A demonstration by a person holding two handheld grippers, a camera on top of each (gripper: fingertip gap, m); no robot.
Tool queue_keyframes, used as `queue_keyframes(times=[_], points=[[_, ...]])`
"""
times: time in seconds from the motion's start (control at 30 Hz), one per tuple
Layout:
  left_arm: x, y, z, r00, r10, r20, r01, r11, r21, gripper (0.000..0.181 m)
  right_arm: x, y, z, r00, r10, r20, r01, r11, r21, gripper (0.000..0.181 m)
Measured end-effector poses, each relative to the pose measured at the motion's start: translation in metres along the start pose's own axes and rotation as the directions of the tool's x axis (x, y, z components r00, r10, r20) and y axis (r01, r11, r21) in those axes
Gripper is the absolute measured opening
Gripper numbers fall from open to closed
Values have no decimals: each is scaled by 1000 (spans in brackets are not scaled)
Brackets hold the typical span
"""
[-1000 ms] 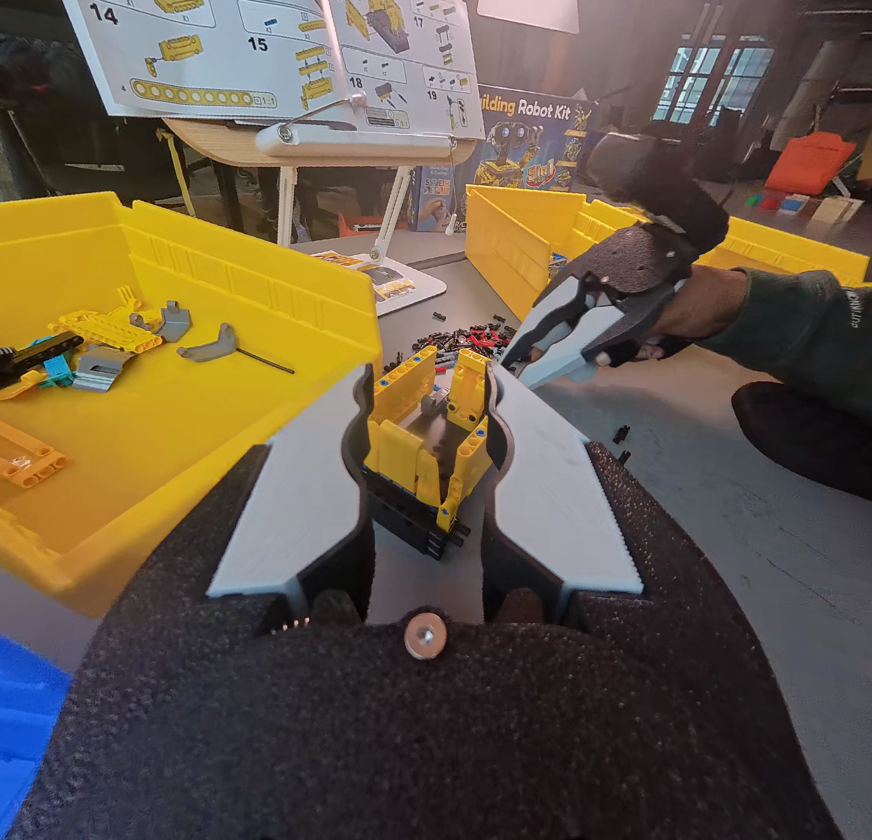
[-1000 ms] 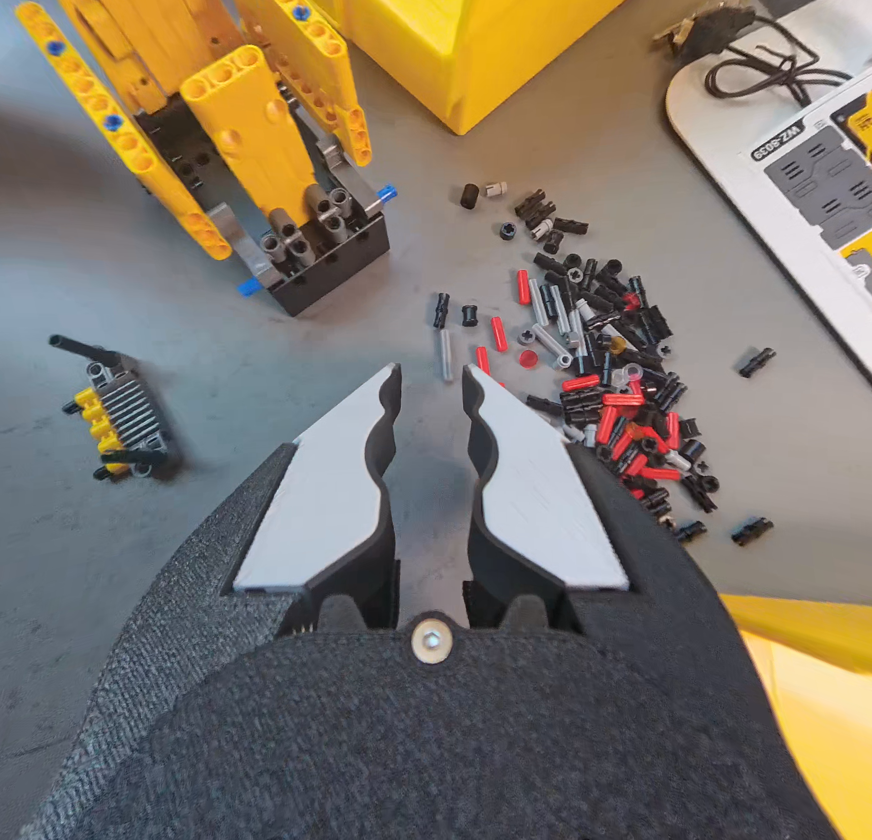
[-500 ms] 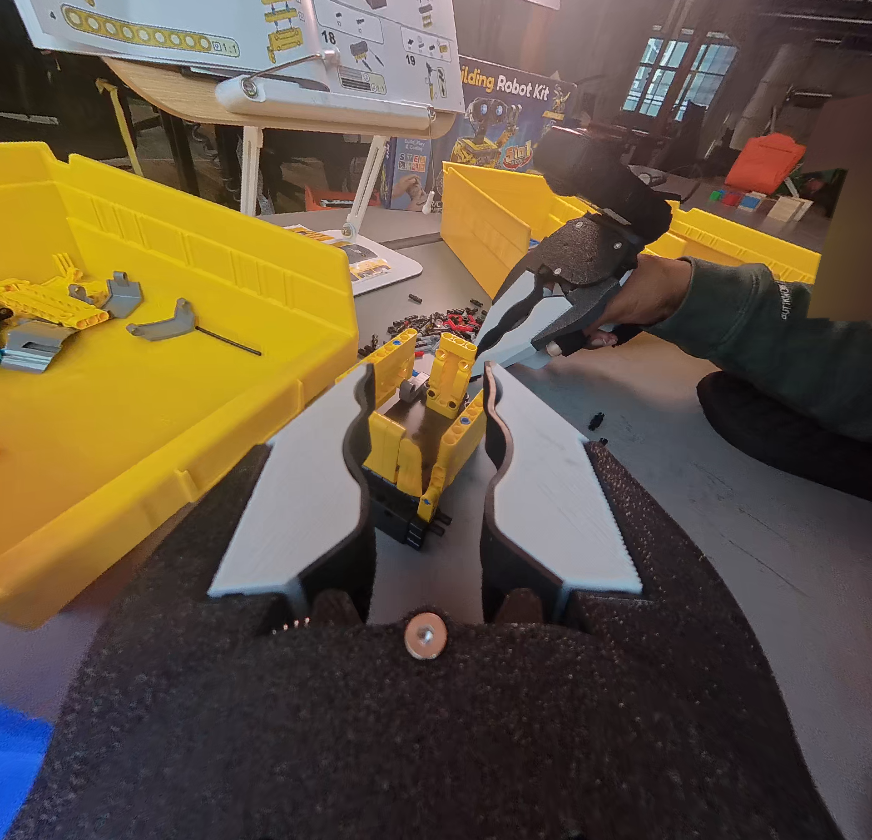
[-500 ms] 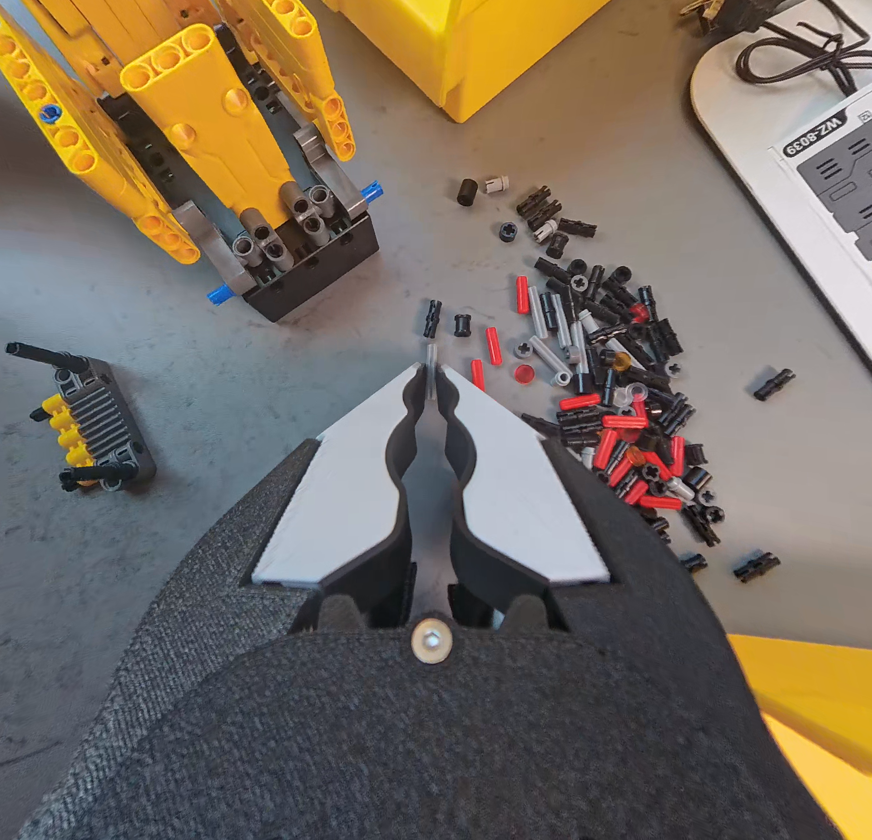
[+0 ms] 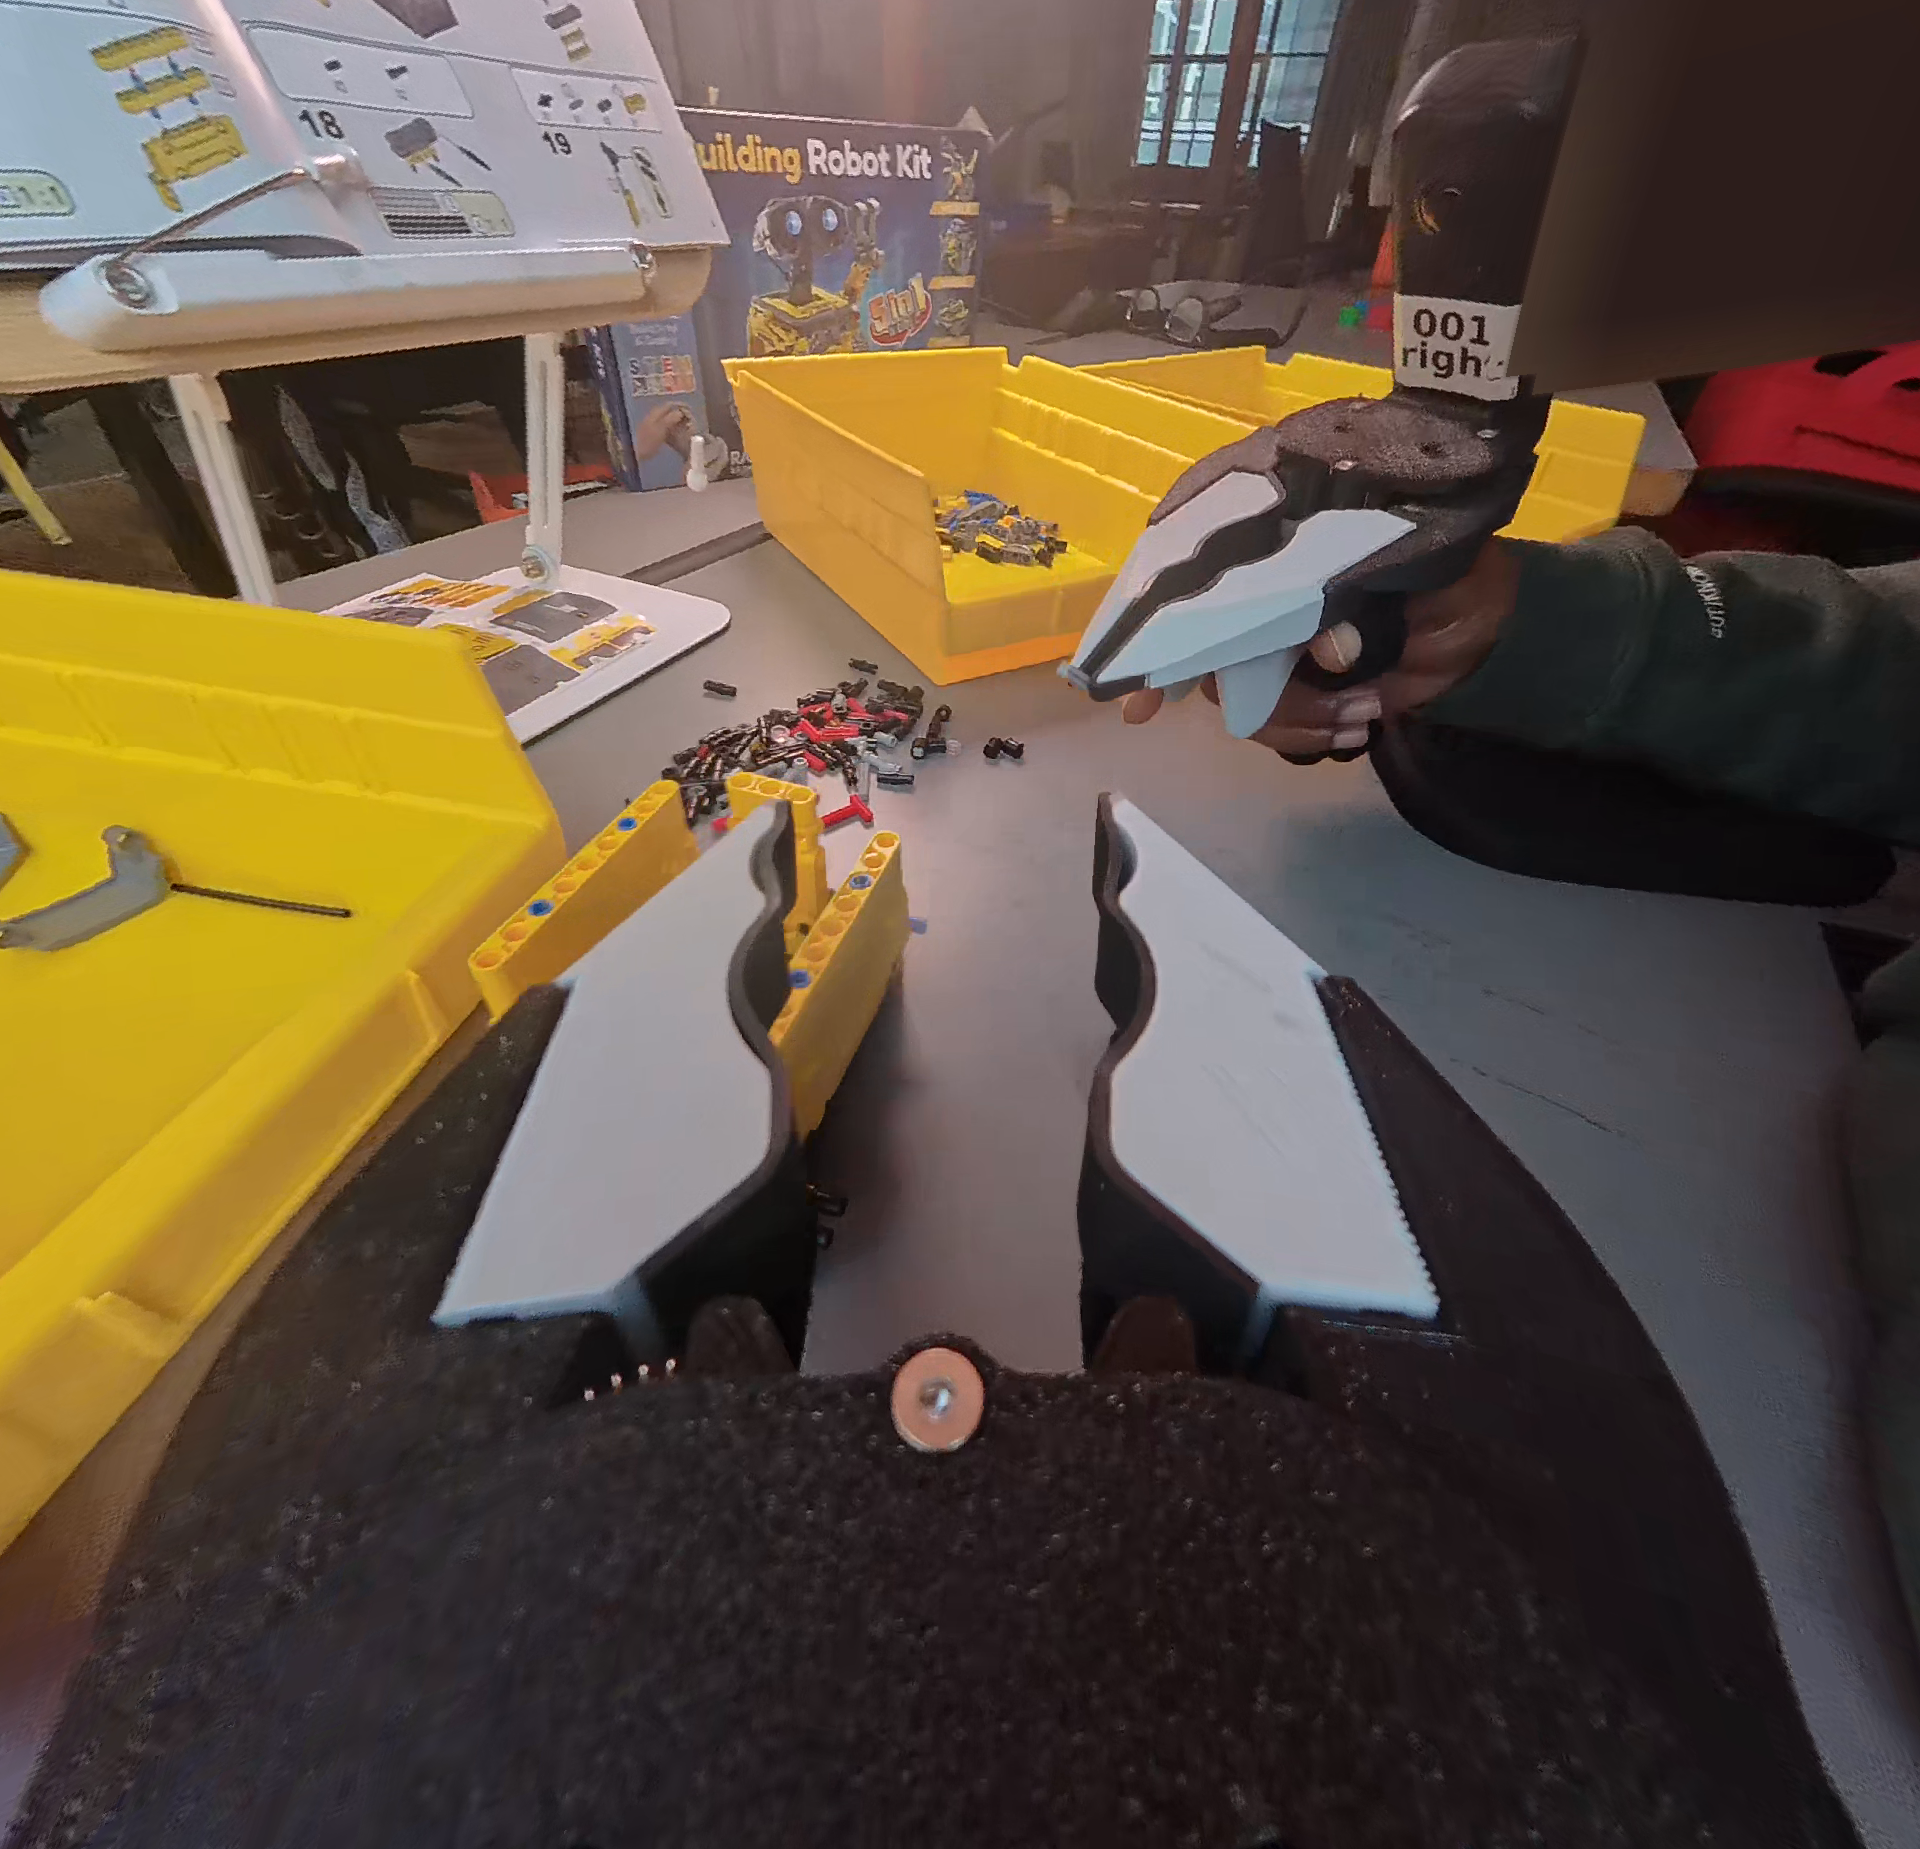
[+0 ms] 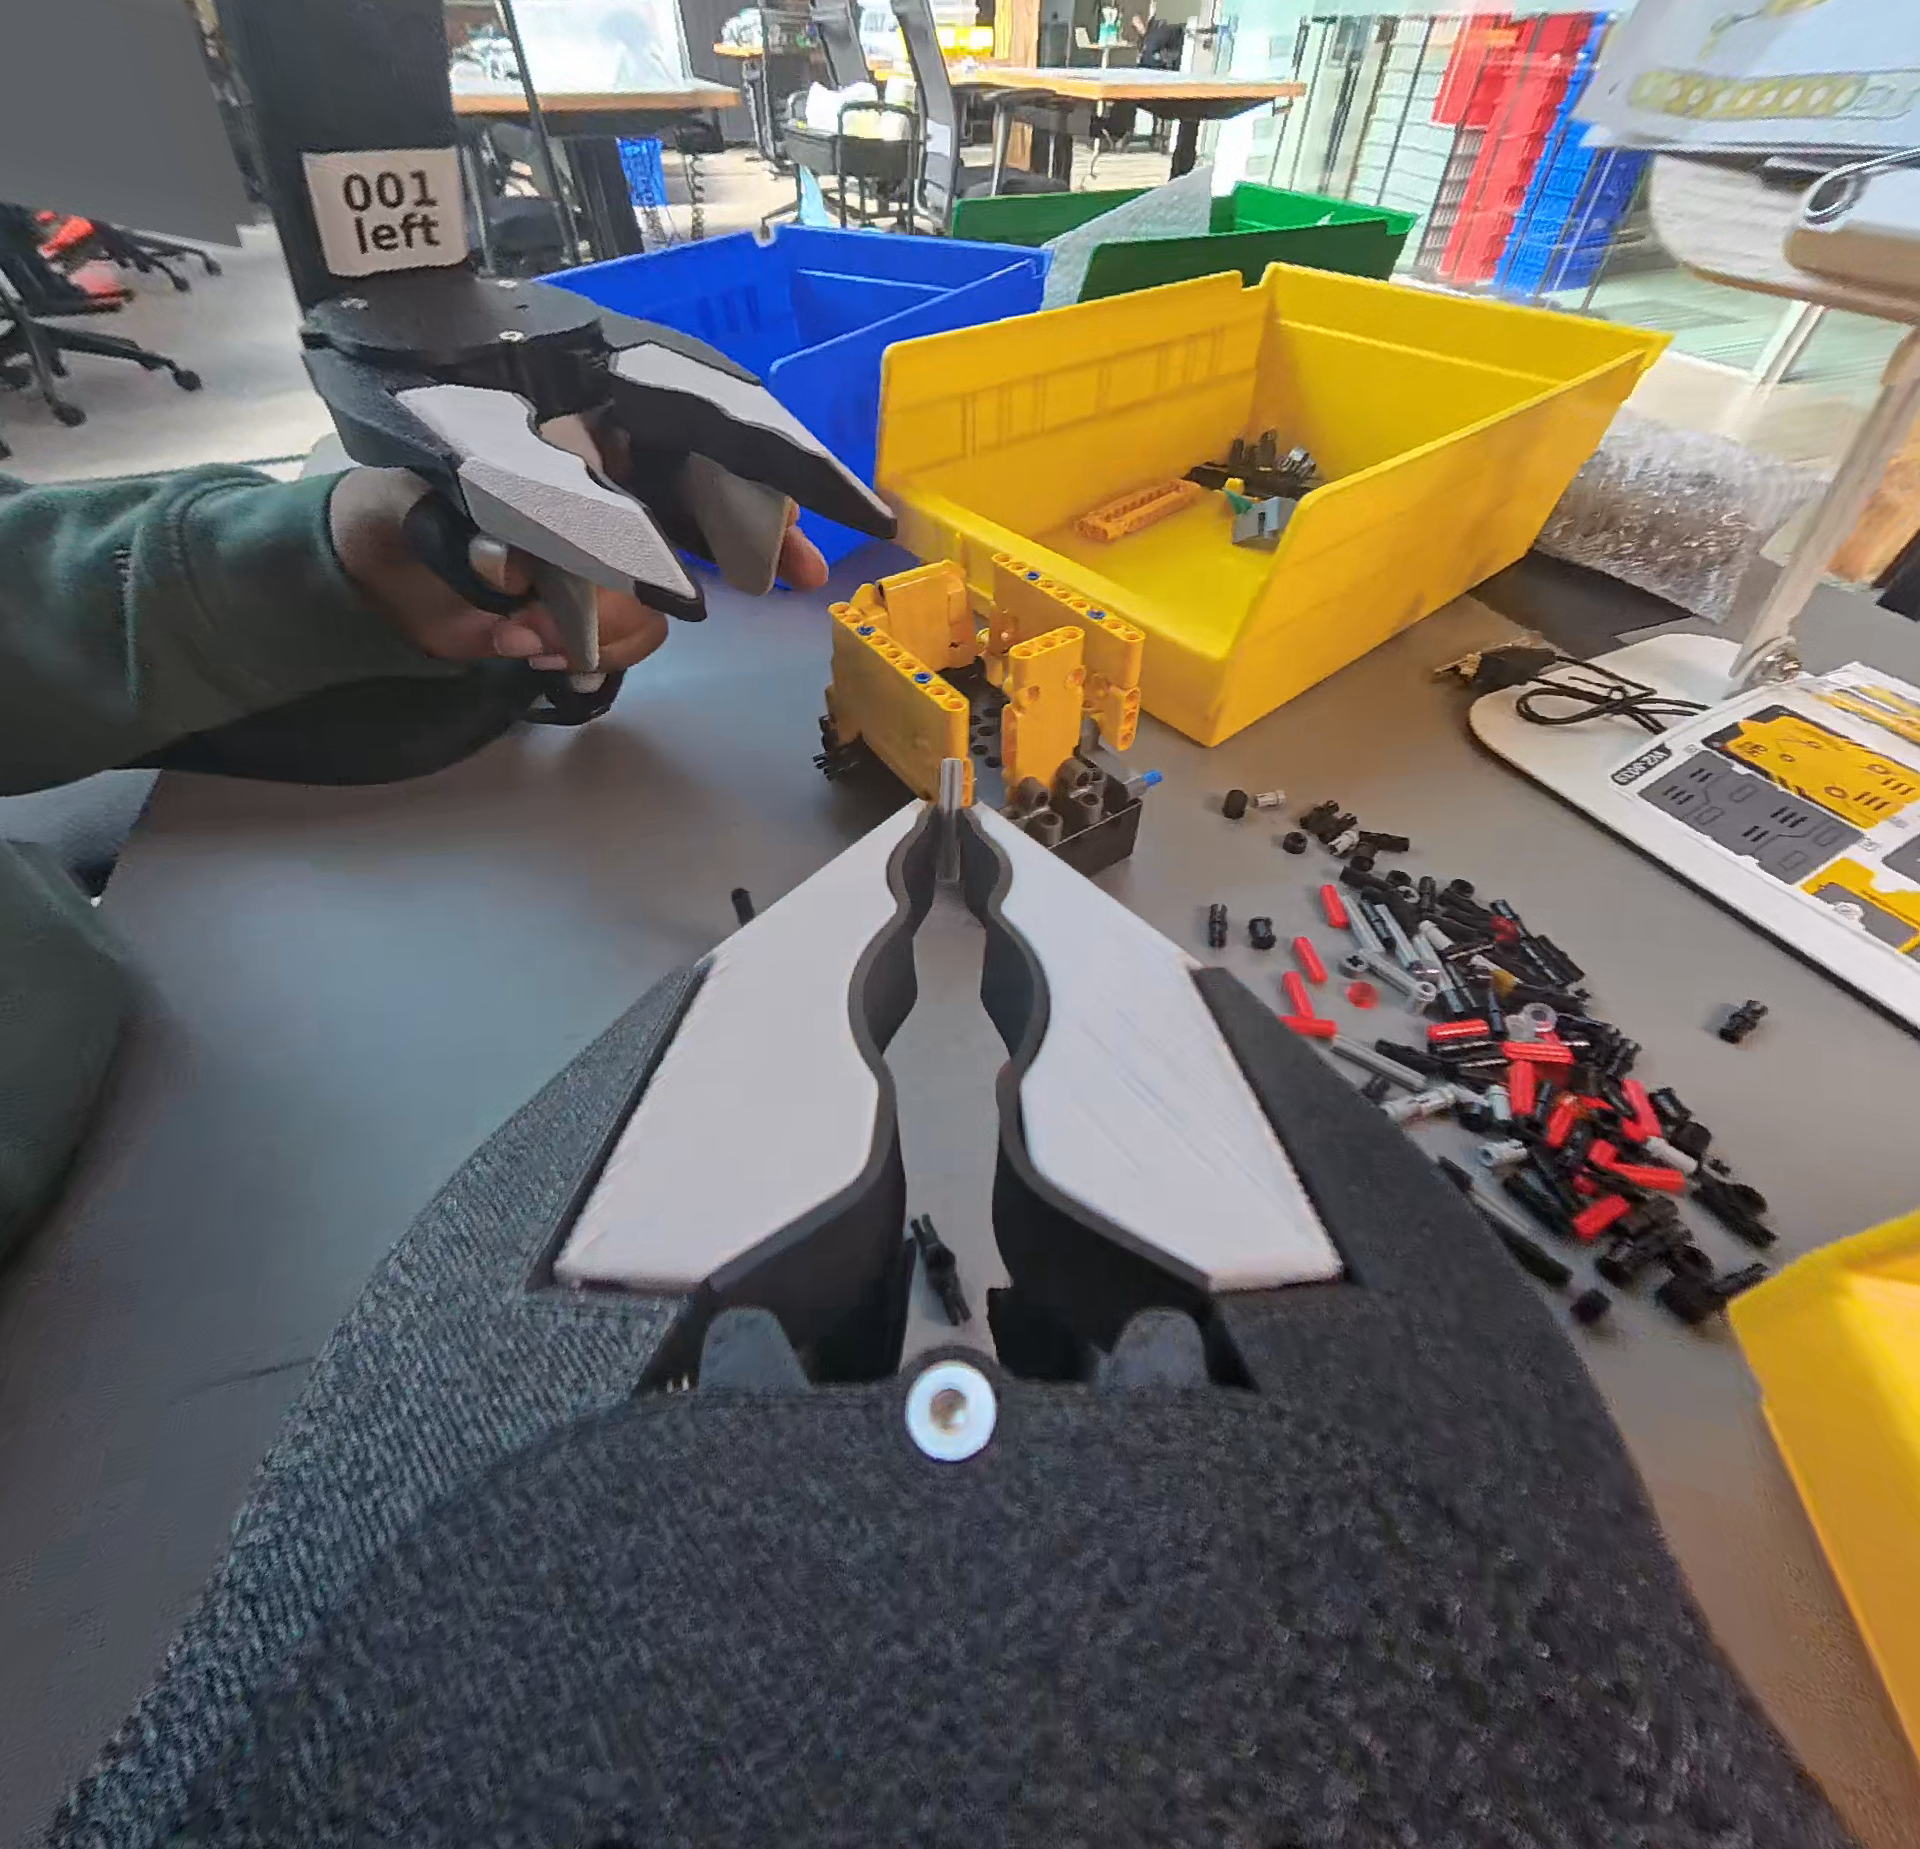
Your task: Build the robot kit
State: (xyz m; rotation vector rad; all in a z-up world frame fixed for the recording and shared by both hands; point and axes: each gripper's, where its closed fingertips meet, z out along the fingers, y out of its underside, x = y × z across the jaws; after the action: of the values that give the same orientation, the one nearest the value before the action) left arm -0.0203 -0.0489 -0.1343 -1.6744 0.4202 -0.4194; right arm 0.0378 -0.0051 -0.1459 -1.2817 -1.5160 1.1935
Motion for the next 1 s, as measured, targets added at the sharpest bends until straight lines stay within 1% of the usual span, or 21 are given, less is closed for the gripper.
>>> queue_keyframes(times=[0.1, 0.17, 0.23, 0.27, 0.33, 0.43, 0.47, 0.57, 0.67, 0.73, 0.9, 1.0], points=[[18, 4, 10, 996, 27, -85, -31, 999, -43, 60, -11, 1, 1, 999, -45, 20, 45, 999, -17, 3], [35, 13, 17, 983, 62, -175, -81, 991, -106, 56, -15, 3, 2, 995, -97, 30, 98, 995, -33, 3], [51, 34, 22, 955, 99, -278, -163, 962, -217, 53, -20, 12, 2, 988, -142, 57, 146, 987, -70, 3], [56, 48, 24, 940, 121, -318, -215, 936, -280, 53, -22, 17, 1, 984, -162, 72, 168, 982, -87, 3], [58, 71, 27, 918, 163, -360, -302, 878, -372, 50, -31, 29, 0, 973, -183, 139, 202, 970, -134, 3], [60, 88, 32, 913, 186, -362, -339, 842, -421, 39, -40, 45, -8, 950, -224, 216, 270, 939, -215, 3], [59, 93, 31, 913, 204, -353, -355, 823, -443, 35, -44, 51, -13, 941, -221, 255, 285, 924, -254, 4], [52, 104, 26, 907, 255, -335, -398, 781, -481, 33, -49, 78, -28, 929, -173, 328, 301, 868, -395, 4], [51, 105, 25, 913, 243, -329, -385, 781, -492, 29, -41, 99, -31, 934, -175, 312, 316, 813, -489, 3], [51, 105, 25, 915, 232, -331, -378, 782, -496, 29, -40, 104, -30, 937, -164, 308, 308, 805, -508, 3], [50, 105, 23, 921, 217, -324, -362, 785, -504, 28, -30, 104, -31, 947, -172, 270, 293, 807, -513, 4], [50, 106, 23, 924, 211, -319, -355, 785, -507, 27, -27, 104, -32, 954, -149, 261, 268, 816, -513, 5]])
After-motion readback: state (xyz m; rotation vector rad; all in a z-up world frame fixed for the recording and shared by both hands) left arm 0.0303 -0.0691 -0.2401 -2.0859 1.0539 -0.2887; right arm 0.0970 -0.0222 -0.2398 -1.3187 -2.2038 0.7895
